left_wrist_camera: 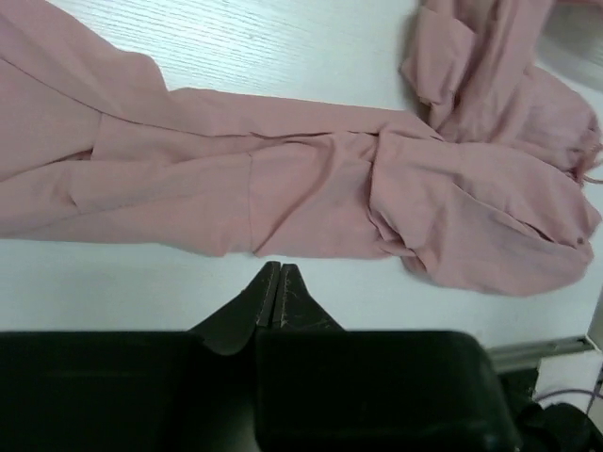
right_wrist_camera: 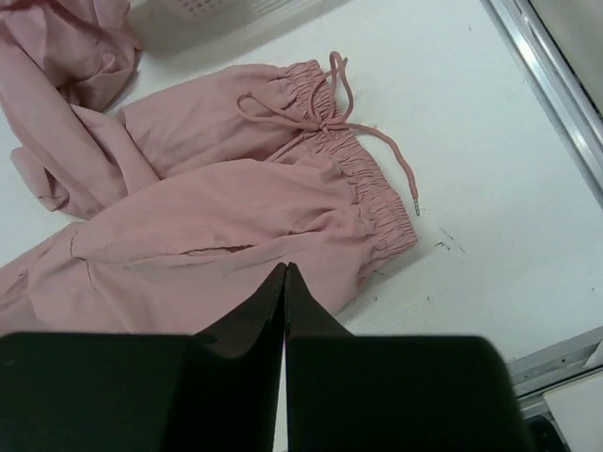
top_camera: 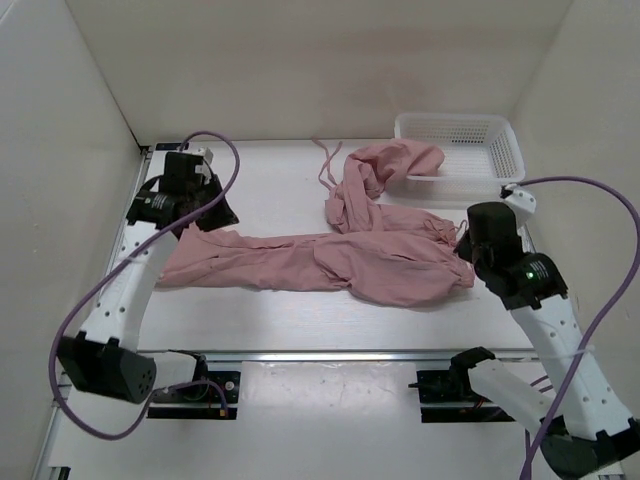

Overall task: Fold and stack the trousers
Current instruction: Flatten the trousers out

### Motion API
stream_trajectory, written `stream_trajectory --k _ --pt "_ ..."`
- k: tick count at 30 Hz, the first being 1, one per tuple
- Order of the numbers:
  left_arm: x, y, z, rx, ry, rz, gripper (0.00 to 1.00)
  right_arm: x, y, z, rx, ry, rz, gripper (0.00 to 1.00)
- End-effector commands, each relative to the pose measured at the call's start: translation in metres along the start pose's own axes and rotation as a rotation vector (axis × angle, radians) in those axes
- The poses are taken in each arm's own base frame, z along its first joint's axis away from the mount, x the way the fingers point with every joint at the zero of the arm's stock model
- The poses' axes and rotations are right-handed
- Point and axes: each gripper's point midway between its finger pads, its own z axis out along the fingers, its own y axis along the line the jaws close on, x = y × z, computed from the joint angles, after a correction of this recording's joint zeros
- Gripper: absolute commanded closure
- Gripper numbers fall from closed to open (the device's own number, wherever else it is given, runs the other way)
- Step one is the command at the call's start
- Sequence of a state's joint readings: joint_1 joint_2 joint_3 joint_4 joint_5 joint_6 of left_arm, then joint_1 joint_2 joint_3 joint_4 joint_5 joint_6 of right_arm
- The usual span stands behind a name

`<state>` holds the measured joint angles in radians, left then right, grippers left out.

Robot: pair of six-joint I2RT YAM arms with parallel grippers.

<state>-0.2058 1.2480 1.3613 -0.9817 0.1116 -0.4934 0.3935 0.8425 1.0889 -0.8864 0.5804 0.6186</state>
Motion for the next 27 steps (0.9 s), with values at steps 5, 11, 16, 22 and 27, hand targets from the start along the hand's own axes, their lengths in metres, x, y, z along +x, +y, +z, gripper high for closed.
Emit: stream_trajectory --k 5,11,16,22,27 --pt "0.018 0.032 0.079 -0.168 0.187 -0.049 0.32 0.032 0.007 0.023 0.047 0.169 -0.007 0.79" --pt "0.002 0.063 0.121 -0.262 0.229 -0.126 0.09 0.065 0.02 0.057 0.013 0.446 0.064 0.62" --pt "-0.024 0.123 0.126 -0.344 0.212 -0.277 0.06 0.067 0.007 0.095 -0.017 0.576 0.211 0.36" --pt "-0.034 0.184 0.143 -0.461 0.241 -0.384 0.0 0.055 0.004 0.125 -0.079 0.652 0.385 0.36" --pt "-0.022 0.209 0.162 -0.527 0.298 -0.418 0.0 0.067 0.0 0.142 -0.025 0.732 0.461 0.36"
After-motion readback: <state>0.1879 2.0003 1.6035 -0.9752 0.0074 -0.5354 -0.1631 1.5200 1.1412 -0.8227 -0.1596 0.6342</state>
